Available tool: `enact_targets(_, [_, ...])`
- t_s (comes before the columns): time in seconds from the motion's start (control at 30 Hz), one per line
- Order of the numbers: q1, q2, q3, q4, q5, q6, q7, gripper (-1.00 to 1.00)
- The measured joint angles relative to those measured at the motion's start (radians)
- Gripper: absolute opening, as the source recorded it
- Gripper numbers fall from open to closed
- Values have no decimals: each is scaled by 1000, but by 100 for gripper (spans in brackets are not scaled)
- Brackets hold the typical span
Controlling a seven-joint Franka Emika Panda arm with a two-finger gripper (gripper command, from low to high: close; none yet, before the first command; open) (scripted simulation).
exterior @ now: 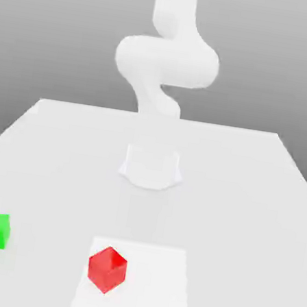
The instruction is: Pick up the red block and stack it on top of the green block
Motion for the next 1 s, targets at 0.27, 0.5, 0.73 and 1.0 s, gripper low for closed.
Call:
enact_targets(0.27, [47,295,-93,-130,-59,153,-294,0])
enact_targets(0.5, [74,548,-168,-241,-38,287,-597,0])
enact_targets(0.73, [51,806,-161,-333,77,432,-928,0])
enact_targets(1.0, [-7,985,-85,-312,162,577,-1005,-100])
